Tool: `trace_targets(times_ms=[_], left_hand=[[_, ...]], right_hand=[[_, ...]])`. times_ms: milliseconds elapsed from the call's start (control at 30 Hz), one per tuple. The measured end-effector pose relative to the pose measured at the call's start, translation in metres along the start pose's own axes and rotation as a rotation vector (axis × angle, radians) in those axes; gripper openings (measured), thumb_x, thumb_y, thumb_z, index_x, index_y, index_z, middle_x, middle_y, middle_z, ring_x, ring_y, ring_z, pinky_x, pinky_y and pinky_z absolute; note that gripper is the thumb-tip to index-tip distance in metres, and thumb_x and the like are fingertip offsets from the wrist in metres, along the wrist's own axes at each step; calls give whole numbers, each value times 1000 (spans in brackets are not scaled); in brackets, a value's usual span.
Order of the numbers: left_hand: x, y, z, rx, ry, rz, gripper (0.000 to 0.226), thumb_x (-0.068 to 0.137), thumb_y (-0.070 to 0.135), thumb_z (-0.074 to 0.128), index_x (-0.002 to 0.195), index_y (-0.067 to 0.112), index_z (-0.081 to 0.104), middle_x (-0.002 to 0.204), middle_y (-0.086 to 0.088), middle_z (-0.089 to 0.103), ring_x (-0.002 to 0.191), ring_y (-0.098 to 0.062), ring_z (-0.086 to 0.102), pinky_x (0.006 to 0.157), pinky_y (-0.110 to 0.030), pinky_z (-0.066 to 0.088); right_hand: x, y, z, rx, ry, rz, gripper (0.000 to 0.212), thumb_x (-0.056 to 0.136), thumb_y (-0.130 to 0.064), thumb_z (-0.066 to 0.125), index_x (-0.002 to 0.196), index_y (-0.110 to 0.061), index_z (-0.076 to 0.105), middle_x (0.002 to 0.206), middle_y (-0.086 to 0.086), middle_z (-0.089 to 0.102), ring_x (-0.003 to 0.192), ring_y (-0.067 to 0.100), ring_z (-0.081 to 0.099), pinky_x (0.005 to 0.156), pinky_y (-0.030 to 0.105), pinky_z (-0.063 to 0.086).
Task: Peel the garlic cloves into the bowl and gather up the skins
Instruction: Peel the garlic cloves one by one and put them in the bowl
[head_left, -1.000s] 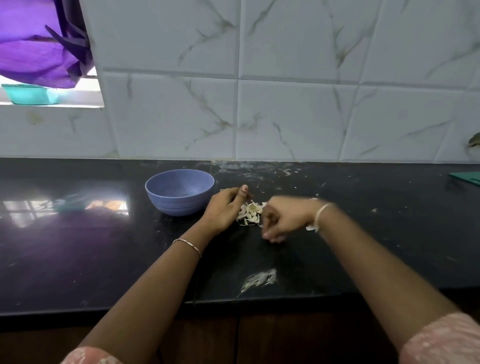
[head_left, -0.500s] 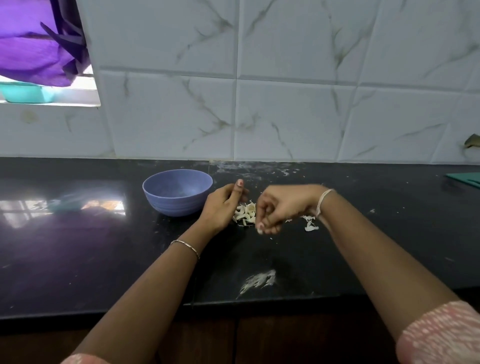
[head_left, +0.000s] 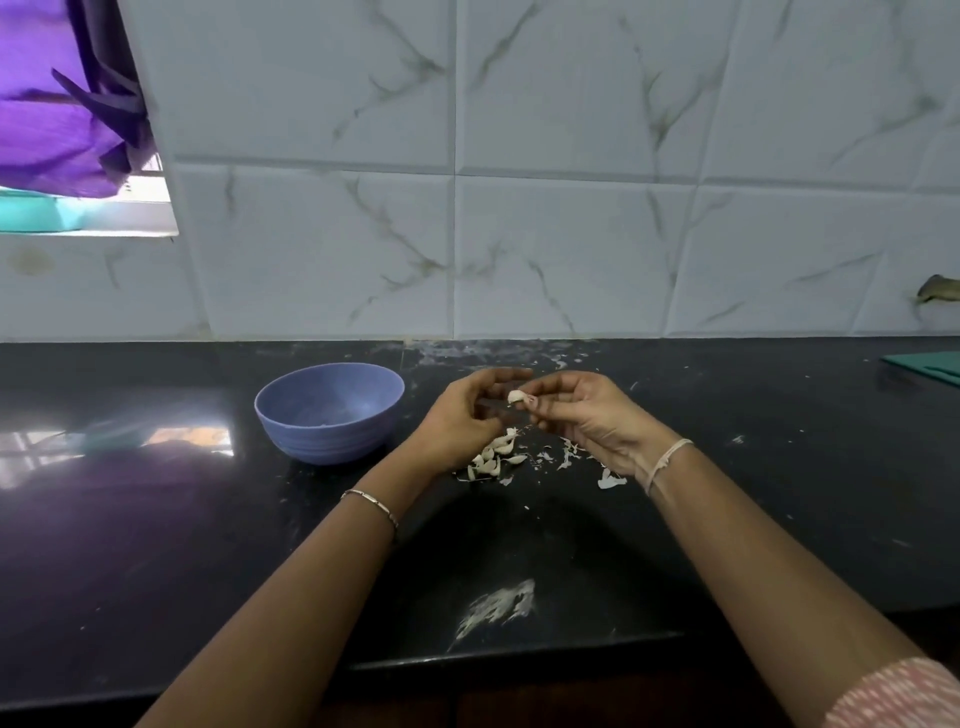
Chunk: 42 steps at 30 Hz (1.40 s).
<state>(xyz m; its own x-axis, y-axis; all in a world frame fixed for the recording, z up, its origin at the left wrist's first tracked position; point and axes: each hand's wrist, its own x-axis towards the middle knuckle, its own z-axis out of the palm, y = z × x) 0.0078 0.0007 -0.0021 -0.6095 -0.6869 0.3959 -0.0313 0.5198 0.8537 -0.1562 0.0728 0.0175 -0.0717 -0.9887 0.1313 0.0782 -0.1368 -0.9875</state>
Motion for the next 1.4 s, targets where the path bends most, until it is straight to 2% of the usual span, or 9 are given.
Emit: trace_targets(times_ms=[167,333,467,633,733,867,1067,1300,1400], left_hand=[[23,-2,17,-69,19,-21,40,82,-4,72,105,28,68,98,-8,72,87,-16,69,83,-31,58],[34,-7,30,-138,107,-77,21,83,7,75,100,20,71,92,-7,69,73,-19,68,71,-31,60],[35,-13,36,-223,199,-119,5,87,9,71,92,10,70,93,-12,70,73,-21,71,66,-27,60],[36,-11,43,-236,215,-167,6,89,9,68,93,8,64,85,-9,70,65,-16,70,57,-24,58],[35,-9,45,-195,243,-133,8,84,11,74,88,5,69,77,-9,71,62,-16,69,59,-25,59],[32,-8,46,-110,286,-63,7,79,12,79,84,10,74,75,-7,73,64,-16,69,65,-27,61],[32,-8,48,-71,263,-21,19,75,12,82,94,11,77,88,-1,76,82,-11,73,79,-25,59],[30,-6,40,-205,289,-36,18,71,5,83,83,8,70,72,-6,73,70,-18,72,70,-29,61],[28,-5,40,-199,272,-12,17,71,7,83,82,9,70,79,-12,74,76,-23,73,72,-32,61]], right_hand=[[8,7,-8,108,157,16,4,89,0,63,86,-1,65,75,7,69,62,10,61,58,15,52],[13,15,-17,149,238,45,8,92,-5,61,85,-4,65,67,2,67,57,7,57,54,15,50],[12,22,-17,63,270,120,11,93,-9,62,83,-6,62,71,5,61,60,11,55,51,15,49],[15,20,-17,-110,448,11,15,90,-25,69,82,-12,66,73,2,64,57,7,52,49,16,43],[13,16,-18,-19,391,83,21,87,-31,71,77,-13,67,69,-2,67,56,6,53,48,16,42],[11,14,-20,70,311,169,18,86,-26,72,80,-12,64,67,-2,65,56,7,53,45,13,44],[12,15,-24,209,300,167,14,86,-18,71,82,-6,65,69,2,66,60,8,60,53,14,53],[8,13,-25,256,192,144,9,90,-9,64,85,-3,67,73,4,71,65,9,68,60,16,56],[6,13,-25,262,184,156,10,92,-4,59,84,-2,66,72,4,70,63,9,68,59,16,56]])
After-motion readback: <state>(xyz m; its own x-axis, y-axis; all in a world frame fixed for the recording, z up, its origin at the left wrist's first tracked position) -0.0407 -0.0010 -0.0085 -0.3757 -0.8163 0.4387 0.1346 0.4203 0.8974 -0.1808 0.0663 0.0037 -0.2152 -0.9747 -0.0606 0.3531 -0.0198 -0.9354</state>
